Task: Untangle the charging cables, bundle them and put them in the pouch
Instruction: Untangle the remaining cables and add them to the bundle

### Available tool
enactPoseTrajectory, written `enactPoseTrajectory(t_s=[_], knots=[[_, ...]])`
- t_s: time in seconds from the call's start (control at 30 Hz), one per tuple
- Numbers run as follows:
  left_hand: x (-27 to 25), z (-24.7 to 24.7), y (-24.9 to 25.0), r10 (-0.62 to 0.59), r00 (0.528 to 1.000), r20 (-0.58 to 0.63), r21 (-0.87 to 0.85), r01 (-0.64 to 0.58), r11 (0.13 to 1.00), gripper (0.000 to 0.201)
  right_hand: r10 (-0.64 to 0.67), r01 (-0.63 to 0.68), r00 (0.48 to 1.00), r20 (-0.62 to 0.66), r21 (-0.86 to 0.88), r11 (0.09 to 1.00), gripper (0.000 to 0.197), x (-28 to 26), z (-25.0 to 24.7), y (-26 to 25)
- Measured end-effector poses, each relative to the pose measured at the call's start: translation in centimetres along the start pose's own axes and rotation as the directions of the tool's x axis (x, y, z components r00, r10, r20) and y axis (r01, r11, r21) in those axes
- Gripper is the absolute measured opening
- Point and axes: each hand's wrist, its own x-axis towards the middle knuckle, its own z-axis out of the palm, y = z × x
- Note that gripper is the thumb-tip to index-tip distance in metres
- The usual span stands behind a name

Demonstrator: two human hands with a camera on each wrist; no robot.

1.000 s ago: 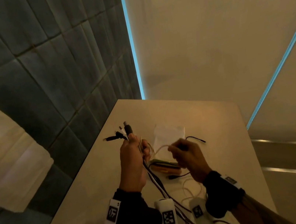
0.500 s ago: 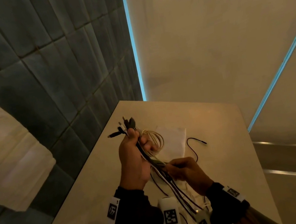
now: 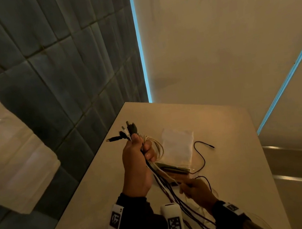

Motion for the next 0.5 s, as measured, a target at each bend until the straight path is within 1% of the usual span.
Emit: enactPoseTrajectory(t_s=[0.03, 0.07, 0.1, 0.17, 0.23, 0.3, 0.37, 0.43, 0.5], knots=[[0.2, -0.2, -0.2, -0.007, 1.000, -0.009, 0.020, 0.007, 1.000, 0.035, 0.029, -0.030, 0.999, -0.034, -0.019, 0.999, 0.032, 0.1, -0.1, -0.3], [0.4, -0.3, -0.3, -0.011, 1.000, -0.017, 0.042, 0.011, 0.999, 0.035, 0.044, -0.044, 0.997, -0.063, 0.001, 0.999, 0.031, 0.2, -0.5, -1.2], [0.6, -0.4, -0.5, -0.012, 1.000, -0.025, 0.063, 0.013, 0.998, 0.035, 0.044, -0.038, 0.996, -0.084, 0.070, 0.997, 0.028, 0.3, -0.9, -2.4], [0.8, -0.5, -0.8, -0.015, 0.999, -0.045, 0.105, 0.019, 0.994, 0.035, 0.008, 0.018, 0.996, -0.091, 0.276, 0.961, 0.021, 0.2, -2.0, -5.8], [0.8, -0.2, -1.3, -0.020, 0.998, -0.065, 0.155, 0.030, 0.988, 0.037, -0.095, 0.126, 0.991, -0.096, 0.409, 0.904, 0.021, -0.3, -3.3, -9.5], [0.7, 0.3, -1.8, -0.036, 0.995, -0.092, 0.199, 0.054, 0.978, 0.038, -0.226, 0.248, 0.969, -0.103, 0.442, 0.862, 0.019, -0.9, -4.2, -12.6], [0.5, 0.8, -2.1, -0.048, 0.992, -0.120, 0.223, 0.074, 0.972, 0.038, -0.345, 0.341, 0.936, -0.077, 0.456, 0.822, 0.015, -1.6, -4.7, -14.8], [0.3, 1.4, -2.0, -0.047, 0.992, -0.120, 0.222, 0.073, 0.972, 0.042, -0.425, 0.387, 0.905, -0.020, 0.454, 0.802, 0.010, -2.4, -4.9, -16.3], [0.0, 2.1, -1.7, -0.067, 0.995, -0.076, 0.147, 0.077, 0.986, 0.047, -0.446, 0.375, 0.893, 0.054, 0.460, 0.805, 0.008, -2.8, -4.8, -16.4]])
